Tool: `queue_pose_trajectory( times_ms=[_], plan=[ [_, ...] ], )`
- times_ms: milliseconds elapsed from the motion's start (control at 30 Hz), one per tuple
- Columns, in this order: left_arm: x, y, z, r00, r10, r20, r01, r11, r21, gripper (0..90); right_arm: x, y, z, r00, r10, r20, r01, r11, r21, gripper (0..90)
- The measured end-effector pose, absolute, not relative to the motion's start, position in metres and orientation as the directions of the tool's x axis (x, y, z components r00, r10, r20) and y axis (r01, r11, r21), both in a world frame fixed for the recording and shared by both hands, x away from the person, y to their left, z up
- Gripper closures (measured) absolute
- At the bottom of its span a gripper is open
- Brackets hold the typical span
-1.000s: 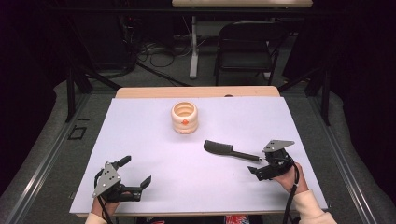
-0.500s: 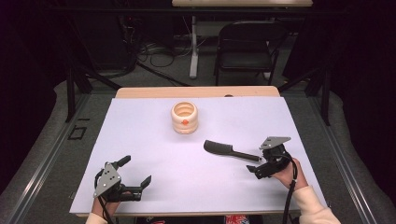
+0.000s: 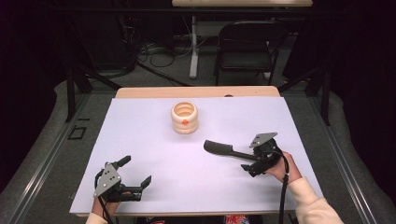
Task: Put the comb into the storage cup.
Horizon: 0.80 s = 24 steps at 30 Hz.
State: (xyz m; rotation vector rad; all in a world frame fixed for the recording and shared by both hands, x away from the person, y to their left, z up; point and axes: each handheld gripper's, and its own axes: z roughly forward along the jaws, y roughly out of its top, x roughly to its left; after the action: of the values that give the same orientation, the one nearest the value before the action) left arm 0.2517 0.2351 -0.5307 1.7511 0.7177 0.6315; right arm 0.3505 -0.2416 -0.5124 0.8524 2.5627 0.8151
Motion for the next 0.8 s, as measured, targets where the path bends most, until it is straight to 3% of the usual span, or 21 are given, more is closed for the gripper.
queue_pose_trajectory(
  times_ms=[800],
  plan=[
    [0.252, 0.235, -0.531, 0.676, 0.734, 0.061, 0.161, -0.228, 0.960, 0.1, 0.380, -0.212, -0.513, -0.839, 0.526, -0.139, 0.410, 0.780, 0.473, 0.0]
  ],
)
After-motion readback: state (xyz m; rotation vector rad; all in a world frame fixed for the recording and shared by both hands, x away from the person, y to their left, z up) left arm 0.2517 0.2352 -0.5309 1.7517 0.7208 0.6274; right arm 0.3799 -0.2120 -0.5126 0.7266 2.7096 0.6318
